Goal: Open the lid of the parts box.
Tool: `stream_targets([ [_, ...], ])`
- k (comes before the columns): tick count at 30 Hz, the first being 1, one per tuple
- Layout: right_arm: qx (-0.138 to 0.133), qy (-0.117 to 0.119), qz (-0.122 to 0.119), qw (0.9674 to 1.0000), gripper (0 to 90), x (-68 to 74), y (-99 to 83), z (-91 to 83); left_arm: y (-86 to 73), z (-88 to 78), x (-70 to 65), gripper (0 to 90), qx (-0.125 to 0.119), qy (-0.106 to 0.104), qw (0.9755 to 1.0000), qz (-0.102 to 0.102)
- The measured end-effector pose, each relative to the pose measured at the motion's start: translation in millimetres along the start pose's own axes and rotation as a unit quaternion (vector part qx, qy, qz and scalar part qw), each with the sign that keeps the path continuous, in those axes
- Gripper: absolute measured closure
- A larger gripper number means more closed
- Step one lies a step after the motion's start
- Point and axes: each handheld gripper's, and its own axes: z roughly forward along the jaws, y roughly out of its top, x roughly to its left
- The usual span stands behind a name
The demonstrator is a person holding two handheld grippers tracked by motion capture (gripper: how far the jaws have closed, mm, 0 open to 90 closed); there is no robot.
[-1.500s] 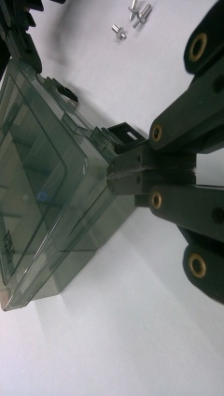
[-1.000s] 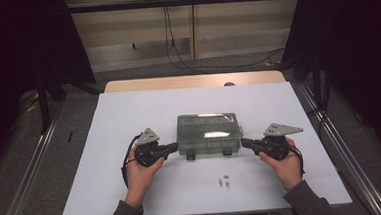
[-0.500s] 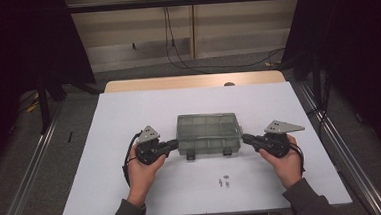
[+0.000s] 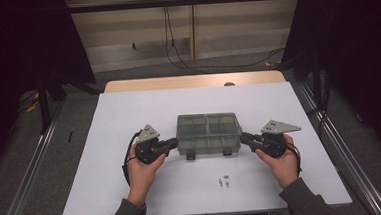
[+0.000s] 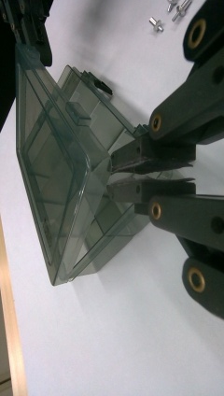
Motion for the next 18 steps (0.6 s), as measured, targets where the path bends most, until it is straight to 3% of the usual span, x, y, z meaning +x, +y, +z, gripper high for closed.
stream_targets([
  [10,-0.008,-0.01,0.007,0.9999,72.9,0.3,2.2,1.9,3.9,-0.8,1.4,74.9,-0.004,0.015,0.9999,0.006],
  [14,-0.015,-0.014,0.002,0.9998,70.6,2.7,5.1,2.9,5.1,1.0,1.0,66.3,-0.014,0.017,0.9998,0.005],
  [15,-0.017,-0.018,0.005,0.9997,66.6,3.5,7.0,3.6,5.4,1.6,0.5,64.9,-0.014,0.02,0.9997,0.006],
  [18,-0.021,-0.02,0.005,0.9996,66.7,3.7,9.3,3.3,7.2,3.3,-0.2,63.3,-0.018,0.021,0.9996,0.007],
])
